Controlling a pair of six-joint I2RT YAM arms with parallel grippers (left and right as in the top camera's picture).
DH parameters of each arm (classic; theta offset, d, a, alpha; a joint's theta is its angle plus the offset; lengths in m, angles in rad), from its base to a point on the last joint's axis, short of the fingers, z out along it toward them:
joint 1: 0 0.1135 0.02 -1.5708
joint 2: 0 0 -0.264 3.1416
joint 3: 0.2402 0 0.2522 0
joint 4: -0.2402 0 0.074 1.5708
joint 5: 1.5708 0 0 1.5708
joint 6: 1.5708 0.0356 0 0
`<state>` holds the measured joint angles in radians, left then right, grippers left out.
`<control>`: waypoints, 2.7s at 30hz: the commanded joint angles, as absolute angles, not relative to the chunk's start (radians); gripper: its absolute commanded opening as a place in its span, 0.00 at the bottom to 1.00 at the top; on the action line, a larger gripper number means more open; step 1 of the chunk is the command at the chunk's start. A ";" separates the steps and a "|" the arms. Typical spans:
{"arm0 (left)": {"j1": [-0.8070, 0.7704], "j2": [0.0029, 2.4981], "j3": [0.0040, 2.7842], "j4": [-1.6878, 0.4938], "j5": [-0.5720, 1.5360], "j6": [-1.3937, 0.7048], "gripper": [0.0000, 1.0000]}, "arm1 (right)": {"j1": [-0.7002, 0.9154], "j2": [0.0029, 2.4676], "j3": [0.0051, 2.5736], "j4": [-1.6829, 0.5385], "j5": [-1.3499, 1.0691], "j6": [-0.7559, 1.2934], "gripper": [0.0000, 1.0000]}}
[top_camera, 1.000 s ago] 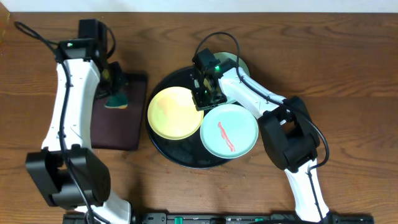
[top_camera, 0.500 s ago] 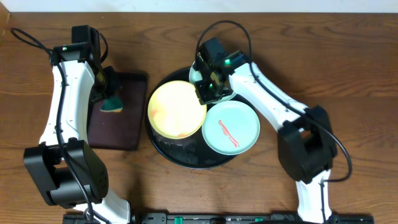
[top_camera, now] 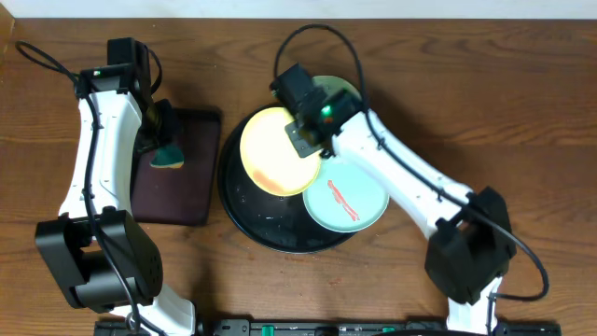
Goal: Clean dirty plates on tray and stack at the side
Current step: 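Lift the yellow plate with the right gripper off the tray, then place the yellow plate on the table right of the tray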
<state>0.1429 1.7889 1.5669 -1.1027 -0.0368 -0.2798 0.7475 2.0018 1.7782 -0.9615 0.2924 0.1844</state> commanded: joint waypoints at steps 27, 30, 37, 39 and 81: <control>0.146 1.794 1.561 -1.106 -0.053 -0.263 0.07 | 0.999 1.849 1.782 -0.930 1.051 0.159 0.01; 0.146 1.794 1.561 -1.106 -0.053 -0.263 0.08 | 1.001 1.822 1.782 -0.914 1.051 0.158 0.01; 0.146 1.794 1.561 -1.107 -0.053 -0.263 0.07 | 1.002 1.792 1.782 -0.900 1.084 0.114 0.01; 0.146 1.794 1.561 -1.107 -0.054 -0.263 0.07 | 1.003 1.792 1.782 -0.901 1.127 0.114 0.01; 0.146 1.794 1.561 -1.117 -0.054 -0.263 0.07 | -0.020 1.764 1.704 -1.208 0.035 0.208 0.01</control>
<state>0.1429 1.7889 1.5654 -1.1149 -0.0368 -0.2794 0.0425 1.7439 1.7576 -1.2102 0.0631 0.1905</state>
